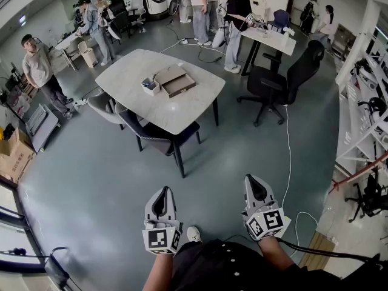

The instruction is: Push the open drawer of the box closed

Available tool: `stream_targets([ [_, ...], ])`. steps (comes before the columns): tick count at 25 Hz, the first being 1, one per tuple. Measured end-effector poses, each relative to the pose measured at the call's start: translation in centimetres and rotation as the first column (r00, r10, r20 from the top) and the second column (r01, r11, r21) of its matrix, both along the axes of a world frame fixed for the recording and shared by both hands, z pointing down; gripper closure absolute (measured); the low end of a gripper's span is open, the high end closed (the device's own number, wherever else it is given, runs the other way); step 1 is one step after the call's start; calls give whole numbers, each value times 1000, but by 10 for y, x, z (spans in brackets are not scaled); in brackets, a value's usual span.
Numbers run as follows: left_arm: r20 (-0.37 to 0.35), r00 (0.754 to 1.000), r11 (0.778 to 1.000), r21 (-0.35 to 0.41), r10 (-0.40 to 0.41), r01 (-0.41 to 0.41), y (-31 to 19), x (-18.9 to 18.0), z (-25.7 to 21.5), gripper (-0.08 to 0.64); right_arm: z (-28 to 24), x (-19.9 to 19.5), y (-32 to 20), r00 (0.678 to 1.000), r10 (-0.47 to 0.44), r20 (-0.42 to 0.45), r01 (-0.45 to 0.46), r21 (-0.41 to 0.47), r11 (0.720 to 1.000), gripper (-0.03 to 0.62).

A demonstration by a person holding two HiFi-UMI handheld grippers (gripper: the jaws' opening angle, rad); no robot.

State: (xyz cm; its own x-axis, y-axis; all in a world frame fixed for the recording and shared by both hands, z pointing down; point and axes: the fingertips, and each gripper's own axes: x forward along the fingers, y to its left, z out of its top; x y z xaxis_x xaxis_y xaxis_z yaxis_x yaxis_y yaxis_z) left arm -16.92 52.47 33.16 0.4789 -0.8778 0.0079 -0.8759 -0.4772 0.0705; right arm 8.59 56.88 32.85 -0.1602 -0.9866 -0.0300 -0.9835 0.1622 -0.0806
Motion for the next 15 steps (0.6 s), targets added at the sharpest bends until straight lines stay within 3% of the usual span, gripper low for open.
stream_targets([
  [15,-9,999,999,-9,48,-48,-51,-19,7,543,3,-32,-47,1000,28,-11,-28,7,1000,595],
])
